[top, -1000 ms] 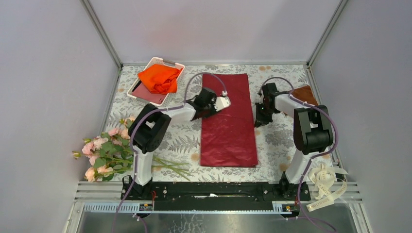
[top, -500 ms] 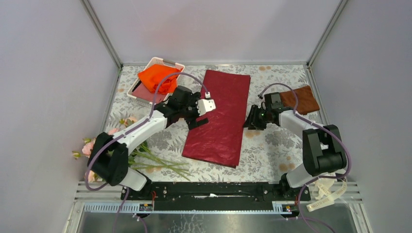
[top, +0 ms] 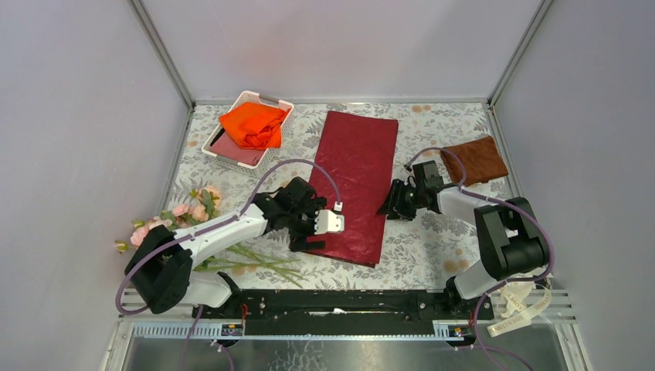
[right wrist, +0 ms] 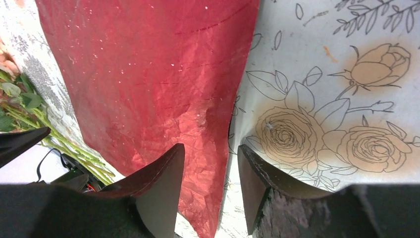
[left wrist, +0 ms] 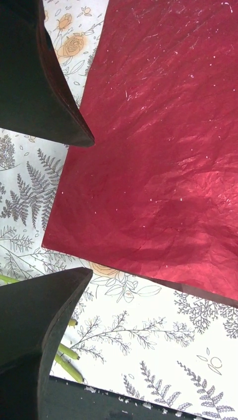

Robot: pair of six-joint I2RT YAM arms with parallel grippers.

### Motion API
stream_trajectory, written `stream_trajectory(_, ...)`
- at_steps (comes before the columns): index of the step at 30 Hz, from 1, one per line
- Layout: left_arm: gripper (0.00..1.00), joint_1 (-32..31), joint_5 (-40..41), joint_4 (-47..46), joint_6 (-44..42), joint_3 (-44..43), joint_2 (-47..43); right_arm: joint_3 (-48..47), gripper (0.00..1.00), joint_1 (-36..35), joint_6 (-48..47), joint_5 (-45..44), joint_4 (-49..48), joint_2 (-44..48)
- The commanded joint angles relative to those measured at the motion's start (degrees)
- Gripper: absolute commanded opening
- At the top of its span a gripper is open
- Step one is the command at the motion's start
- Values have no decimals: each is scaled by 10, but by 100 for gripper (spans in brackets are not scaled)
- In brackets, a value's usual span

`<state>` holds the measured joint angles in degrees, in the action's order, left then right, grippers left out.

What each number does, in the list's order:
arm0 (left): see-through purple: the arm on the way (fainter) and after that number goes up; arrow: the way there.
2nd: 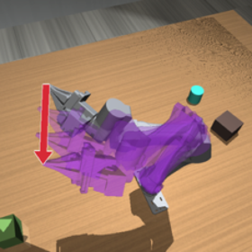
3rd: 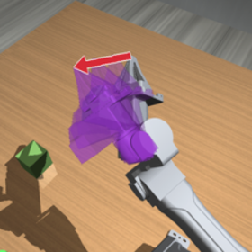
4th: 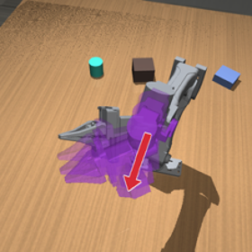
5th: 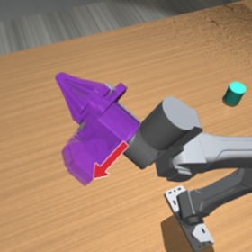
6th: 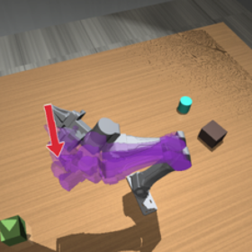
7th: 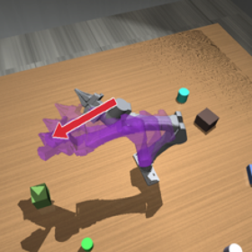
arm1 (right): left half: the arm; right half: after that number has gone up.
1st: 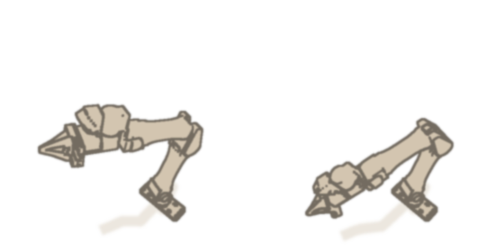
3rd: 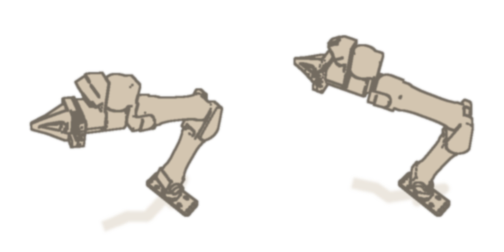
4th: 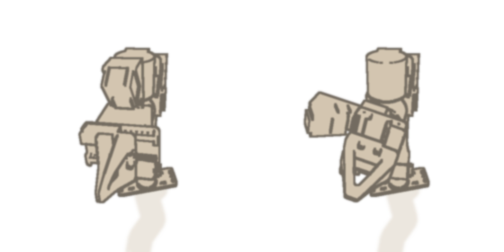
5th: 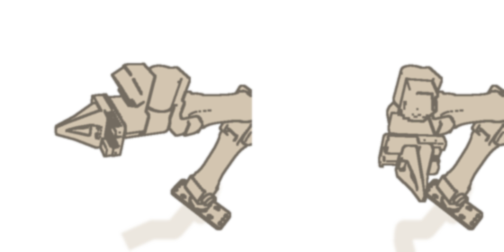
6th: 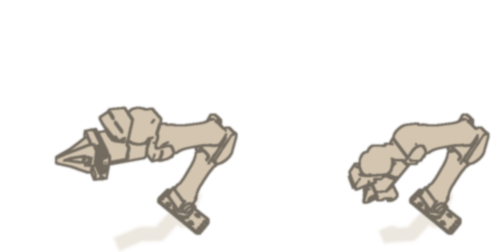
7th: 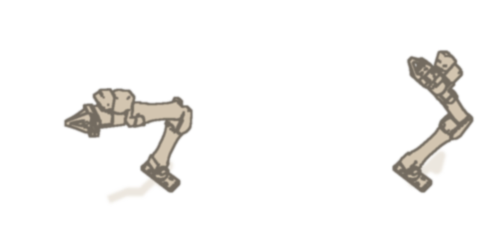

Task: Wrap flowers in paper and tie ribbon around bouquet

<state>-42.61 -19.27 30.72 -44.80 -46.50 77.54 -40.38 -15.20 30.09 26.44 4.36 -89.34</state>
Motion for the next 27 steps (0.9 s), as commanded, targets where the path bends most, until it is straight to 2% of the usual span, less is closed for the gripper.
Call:
stream_trajectory(1,99,-8,-15,-10,-19,3,2,5,53,-4,-3,-23,-1,15)
stream_trajectory(5,99,-20,-12,-29,-17,10,16,21,51,-5,-3,-5,-24,8)
stream_trajectory(10,99,-26,-7,-36,-11,8,25,30,32,-5,26,34,-101,-30)
stream_trajectory(18,99,-26,-25,-36,-6,4,17,28,0,-21,34,18,-108,10)
stream_trajectory(27,99,-21,-42,-25,11,-46,-14,-39,0,-63,84,16,-80,85)
